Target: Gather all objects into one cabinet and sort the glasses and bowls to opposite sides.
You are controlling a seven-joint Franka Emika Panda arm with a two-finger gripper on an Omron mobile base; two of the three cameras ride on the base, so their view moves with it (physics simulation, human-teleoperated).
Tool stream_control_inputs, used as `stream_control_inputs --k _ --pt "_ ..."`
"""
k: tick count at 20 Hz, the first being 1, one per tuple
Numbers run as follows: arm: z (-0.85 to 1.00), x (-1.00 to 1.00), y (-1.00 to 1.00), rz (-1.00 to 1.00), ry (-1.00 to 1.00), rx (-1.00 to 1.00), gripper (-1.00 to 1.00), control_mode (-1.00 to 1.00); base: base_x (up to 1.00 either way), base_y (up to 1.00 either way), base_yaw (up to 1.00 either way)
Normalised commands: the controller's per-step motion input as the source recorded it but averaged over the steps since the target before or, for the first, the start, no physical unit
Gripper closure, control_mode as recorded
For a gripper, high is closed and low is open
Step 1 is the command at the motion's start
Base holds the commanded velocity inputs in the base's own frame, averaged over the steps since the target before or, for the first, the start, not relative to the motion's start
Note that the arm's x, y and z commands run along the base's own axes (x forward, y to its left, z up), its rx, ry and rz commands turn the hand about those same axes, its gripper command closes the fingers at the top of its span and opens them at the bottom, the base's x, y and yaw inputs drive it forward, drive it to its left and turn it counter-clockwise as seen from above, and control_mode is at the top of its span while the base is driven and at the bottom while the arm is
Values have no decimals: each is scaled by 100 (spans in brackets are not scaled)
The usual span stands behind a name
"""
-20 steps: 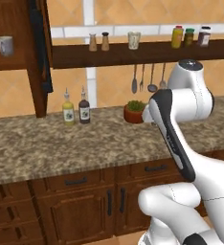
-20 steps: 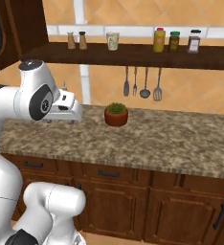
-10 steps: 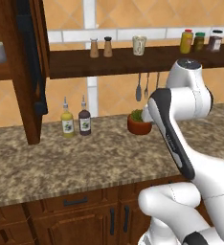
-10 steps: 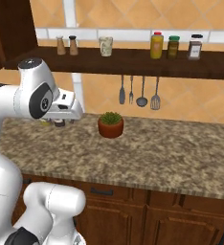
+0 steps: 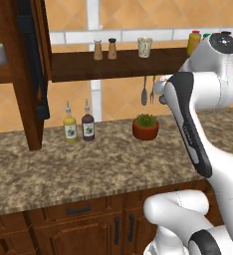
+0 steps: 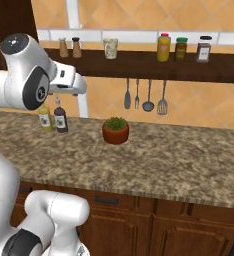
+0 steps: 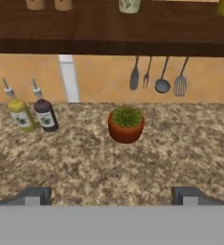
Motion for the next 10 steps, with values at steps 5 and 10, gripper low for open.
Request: stream_control_inputs --k 5,10 --pt "100 50 0 -14 -38 0 -100 -100 0 0 0" --pt "100 44 -7 -14 -12 3 -100 -100 0 0 0"
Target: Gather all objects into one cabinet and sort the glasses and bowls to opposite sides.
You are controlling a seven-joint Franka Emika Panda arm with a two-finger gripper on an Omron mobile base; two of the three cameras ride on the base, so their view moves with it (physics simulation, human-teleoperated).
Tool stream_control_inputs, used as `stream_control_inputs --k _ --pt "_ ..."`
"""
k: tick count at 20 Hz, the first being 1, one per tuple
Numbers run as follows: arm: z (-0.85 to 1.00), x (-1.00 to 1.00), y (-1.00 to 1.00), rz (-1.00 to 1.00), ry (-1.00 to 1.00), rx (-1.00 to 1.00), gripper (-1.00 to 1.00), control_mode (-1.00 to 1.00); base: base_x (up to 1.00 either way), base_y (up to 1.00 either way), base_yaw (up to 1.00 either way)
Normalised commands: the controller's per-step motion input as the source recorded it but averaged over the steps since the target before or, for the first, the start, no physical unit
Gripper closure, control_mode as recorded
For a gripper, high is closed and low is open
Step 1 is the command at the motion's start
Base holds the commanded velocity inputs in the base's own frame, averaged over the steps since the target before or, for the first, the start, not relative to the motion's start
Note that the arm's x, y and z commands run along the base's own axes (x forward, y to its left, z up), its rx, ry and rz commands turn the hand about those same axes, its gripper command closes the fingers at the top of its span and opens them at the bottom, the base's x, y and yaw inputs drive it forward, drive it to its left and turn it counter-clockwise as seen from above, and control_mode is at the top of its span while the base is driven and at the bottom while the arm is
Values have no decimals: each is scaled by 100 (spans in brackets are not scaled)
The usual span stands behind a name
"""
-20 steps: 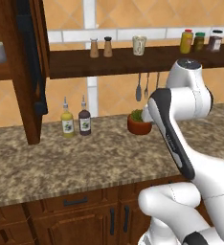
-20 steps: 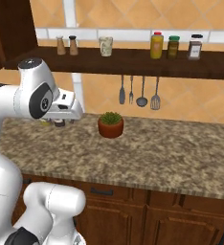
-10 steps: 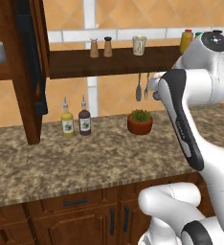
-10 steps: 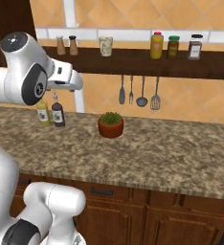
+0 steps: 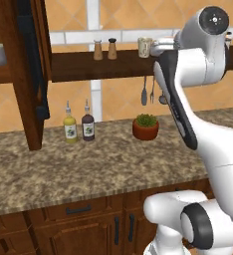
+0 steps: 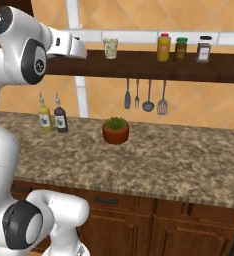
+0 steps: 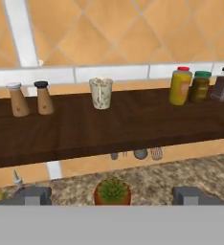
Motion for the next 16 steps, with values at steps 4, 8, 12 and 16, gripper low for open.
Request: stream_control_inputs --k 4,8,12,16 --pt "42 84 -7 -7 12 8 -100 -100 0 0 0" --pt "3 97 -10 1 23 3 -100 -100 0 0 0" --pt "-7 98 -12 0 3 0 -100 -100 0 0 0" --pt "-44 100 -1 3 3 0 -100 -100 0 0 0"
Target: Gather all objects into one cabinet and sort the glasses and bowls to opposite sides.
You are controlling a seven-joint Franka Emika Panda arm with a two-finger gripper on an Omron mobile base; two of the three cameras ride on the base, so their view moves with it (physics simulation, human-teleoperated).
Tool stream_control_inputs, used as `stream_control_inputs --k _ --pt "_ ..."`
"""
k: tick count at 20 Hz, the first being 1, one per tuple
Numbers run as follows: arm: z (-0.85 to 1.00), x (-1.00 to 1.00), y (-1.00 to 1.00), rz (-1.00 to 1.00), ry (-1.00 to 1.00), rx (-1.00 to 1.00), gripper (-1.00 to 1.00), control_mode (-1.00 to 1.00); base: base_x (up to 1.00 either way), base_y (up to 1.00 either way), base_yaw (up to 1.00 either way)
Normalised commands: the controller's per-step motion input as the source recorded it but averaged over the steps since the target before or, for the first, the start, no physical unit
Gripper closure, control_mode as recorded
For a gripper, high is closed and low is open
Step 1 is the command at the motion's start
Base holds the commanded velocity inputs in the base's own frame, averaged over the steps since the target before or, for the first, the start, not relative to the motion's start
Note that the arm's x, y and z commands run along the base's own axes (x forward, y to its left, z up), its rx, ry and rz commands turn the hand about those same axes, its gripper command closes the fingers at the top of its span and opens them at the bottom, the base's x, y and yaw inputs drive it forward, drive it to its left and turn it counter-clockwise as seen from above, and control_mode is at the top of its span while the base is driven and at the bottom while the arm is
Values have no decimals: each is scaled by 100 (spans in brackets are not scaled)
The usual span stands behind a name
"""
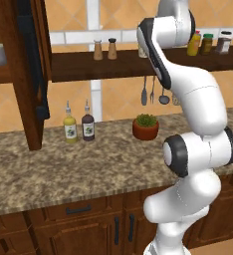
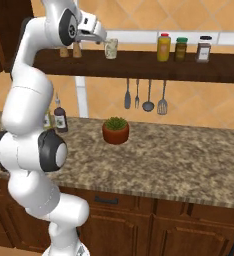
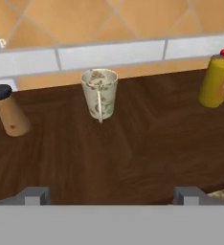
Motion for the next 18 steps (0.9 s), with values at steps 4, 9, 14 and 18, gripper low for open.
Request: stream_control_inputs --k 4,9,14,18 --pt "-50 98 -6 4 0 0 -100 -100 0 0 0" --pt "-43 91 -12 4 0 0 -100 -100 0 0 0" --pt "-31 66 -9 3 -2 0 -100 -100 0 0 0" --pt "-6 63 -3 0 -4 0 -100 -100 0 0 0"
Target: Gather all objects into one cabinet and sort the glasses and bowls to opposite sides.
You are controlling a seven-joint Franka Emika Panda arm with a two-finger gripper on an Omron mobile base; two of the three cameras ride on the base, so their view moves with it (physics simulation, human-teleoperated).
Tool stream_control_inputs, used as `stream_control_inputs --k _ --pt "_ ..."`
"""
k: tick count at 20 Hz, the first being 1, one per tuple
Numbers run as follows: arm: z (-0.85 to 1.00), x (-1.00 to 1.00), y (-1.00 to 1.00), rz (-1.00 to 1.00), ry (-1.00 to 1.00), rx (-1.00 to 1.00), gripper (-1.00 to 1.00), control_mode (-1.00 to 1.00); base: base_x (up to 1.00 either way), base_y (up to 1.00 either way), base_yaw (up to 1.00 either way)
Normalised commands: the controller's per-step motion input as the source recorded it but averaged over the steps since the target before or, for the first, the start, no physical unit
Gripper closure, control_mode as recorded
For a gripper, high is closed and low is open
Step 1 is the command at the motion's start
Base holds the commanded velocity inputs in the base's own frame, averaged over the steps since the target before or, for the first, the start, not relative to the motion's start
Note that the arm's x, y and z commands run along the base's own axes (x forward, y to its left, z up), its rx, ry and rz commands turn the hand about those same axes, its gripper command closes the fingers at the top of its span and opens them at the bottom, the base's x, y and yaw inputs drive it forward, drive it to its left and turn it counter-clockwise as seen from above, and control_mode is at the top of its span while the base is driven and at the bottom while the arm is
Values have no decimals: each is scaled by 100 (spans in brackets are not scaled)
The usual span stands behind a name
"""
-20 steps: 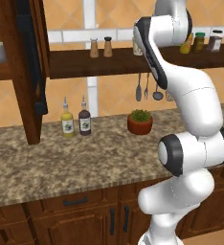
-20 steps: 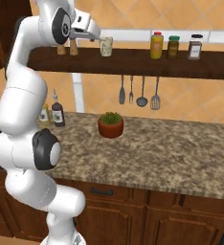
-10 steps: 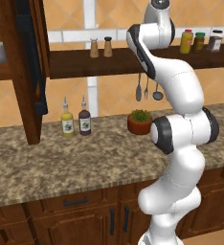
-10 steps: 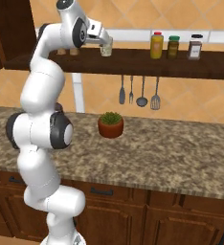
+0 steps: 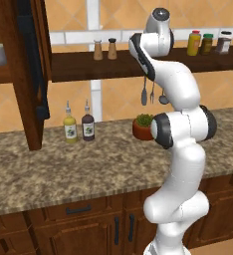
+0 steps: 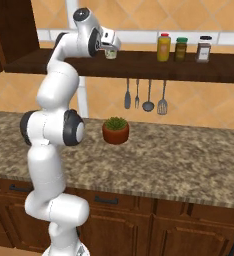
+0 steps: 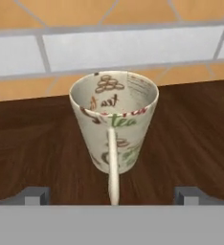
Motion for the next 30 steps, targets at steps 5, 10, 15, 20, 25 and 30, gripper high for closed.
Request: stream_control_inputs --k 5,10,15,20,25,30 --pt "-12 66 0 0 0 0 -100 -100 0 0 0" --pt "-3 12 -4 0 0 0 100 -100 0 0 0" --pt "-29 -4 0 2 2 -8 100 -100 0 0 0" --pt "-19 -76 0 12 -8 -6 100 -100 0 0 0" --pt "0 -100 -12 20 -27 -1 100 -100 0 0 0" --pt "-20 -100 0 24 -15 -4 100 -100 0 0 0"
